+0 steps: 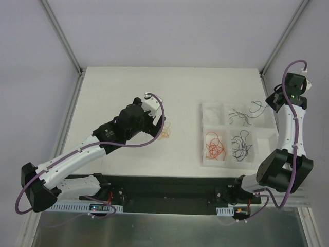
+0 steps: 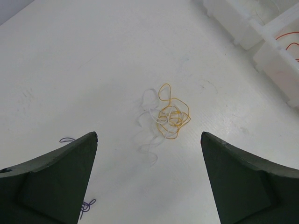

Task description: Untangle the cables

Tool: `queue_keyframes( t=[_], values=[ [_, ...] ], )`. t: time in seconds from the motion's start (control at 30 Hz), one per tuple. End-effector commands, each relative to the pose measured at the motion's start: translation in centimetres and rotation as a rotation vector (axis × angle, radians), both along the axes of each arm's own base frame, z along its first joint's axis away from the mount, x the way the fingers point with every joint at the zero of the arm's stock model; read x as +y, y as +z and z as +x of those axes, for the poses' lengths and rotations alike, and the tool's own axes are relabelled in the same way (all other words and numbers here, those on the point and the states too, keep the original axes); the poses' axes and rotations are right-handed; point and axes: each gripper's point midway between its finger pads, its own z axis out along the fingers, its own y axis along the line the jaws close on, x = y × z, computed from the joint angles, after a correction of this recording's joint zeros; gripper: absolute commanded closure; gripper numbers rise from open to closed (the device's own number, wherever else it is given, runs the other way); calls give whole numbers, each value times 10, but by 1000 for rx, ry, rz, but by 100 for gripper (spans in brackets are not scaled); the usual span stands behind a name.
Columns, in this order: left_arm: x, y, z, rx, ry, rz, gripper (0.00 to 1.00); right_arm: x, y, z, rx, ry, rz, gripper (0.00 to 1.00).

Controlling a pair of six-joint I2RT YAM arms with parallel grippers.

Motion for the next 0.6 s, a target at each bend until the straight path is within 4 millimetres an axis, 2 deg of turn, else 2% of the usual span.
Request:
queue_keyframes(
  t=[0.0,0.2,0.27,0.4,0.57],
  values=[
    [5,3,5,-46,23,25,8,-2,-15,8,-1,-1,43,99],
    [8,-1,9,-50,39,49,8,-7,-47,2,102,-21,57,99],
    [7,-2,9,-48,37,51,8,-15,-47,-4,126,-58,30,99],
    [7,-4,10,-48,40,61,8,-23,-22,-6,91,-59,-34,99],
    [6,-4,10,-48,39,61,8,-23,30,-1,-10,-55,-60,99]
  ],
)
